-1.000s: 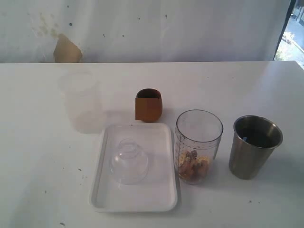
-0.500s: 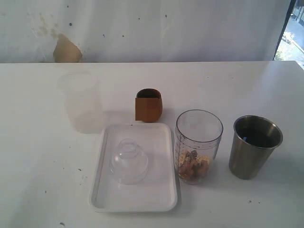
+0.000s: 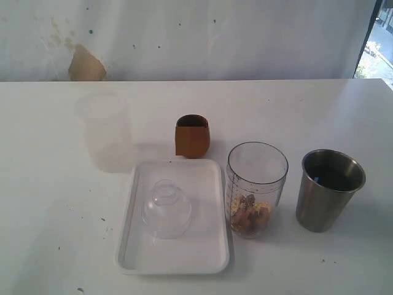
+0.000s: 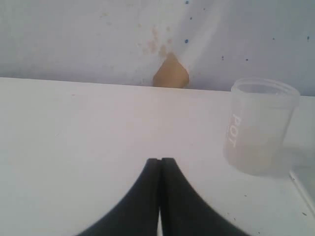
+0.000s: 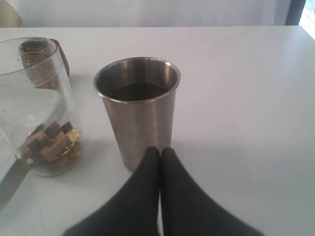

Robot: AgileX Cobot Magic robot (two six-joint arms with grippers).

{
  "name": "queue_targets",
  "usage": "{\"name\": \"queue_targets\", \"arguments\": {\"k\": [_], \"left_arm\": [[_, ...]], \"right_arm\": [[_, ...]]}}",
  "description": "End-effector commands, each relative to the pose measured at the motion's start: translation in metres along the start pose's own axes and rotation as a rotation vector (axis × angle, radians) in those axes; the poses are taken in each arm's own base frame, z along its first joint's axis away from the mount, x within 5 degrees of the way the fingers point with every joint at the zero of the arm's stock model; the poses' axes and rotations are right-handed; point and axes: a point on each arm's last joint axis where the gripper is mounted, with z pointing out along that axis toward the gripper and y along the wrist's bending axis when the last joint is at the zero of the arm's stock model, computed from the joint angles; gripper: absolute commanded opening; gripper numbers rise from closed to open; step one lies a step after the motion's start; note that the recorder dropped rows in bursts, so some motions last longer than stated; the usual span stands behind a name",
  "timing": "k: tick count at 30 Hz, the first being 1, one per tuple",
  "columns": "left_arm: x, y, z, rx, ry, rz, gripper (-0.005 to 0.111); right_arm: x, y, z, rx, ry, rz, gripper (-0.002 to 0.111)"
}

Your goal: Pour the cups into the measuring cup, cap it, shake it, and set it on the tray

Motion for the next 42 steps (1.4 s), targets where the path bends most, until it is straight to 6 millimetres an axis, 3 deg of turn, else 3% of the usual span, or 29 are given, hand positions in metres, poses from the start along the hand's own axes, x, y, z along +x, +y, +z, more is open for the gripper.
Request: {"name": "queue_targets", "arguments": {"k": [1, 5, 12, 15, 17, 19, 22, 24, 28, 30, 32, 42], "left_arm": [[0.002, 0.000, 0.000, 0.000, 0.003, 0.006, 0.000], [0.002, 0.000, 0.000, 0.000, 0.003, 0.006, 0.000], [0.002, 0.000, 0.000, 0.000, 0.003, 0.006, 0.000], [0.002, 0.000, 0.000, 0.000, 0.003, 0.006, 0.000], [0.002, 0.000, 0.000, 0.000, 0.003, 0.006, 0.000], [0.002, 0.000, 0.000, 0.000, 0.003, 0.006, 0.000], [0.002, 0.000, 0.000, 0.000, 0.003, 0.006, 0.000], [0.002, 0.000, 0.000, 0.000, 0.003, 0.006, 0.000], [0.002, 0.000, 0.000, 0.000, 0.003, 0.006, 0.000], [0.002, 0.000, 0.000, 0.000, 0.003, 0.006, 0.000], [0.002, 0.000, 0.000, 0.000, 0.003, 0.006, 0.000], [0.002, 0.000, 0.000, 0.000, 0.003, 0.006, 0.000]], "right_arm": [[-0.001, 0.000, 0.000, 0.002, -0.022, -0.001, 0.000], [-0.015, 0.001, -0.001, -0.010, -0.184, 0.036, 0.000], [-0.059, 0.002, -0.022, -0.117, -0.714, 0.255, 0.000], [-0.065, 0.001, -0.028, -0.133, -0.804, 0.273, 0.000], [-0.061, 0.001, -0.024, -0.110, -0.749, 0.250, 0.000], [-0.056, 0.001, -0.020, -0.051, -0.682, 0.118, 0.000], [-0.054, -0.001, -0.007, -0.025, -0.578, 0.131, 0.009], [-0.052, -0.001, 0.001, -0.014, -0.520, 0.131, 0.025], [-0.045, -0.002, 0.019, 0.006, -0.367, 0.129, 0.073], [-0.039, -0.001, 0.026, 0.012, -0.275, 0.081, 0.085], [-0.033, 0.001, 0.033, 0.002, -0.198, -0.019, 0.089], [-0.020, 0.009, 0.058, -0.082, -0.034, -0.146, 0.089]]}}
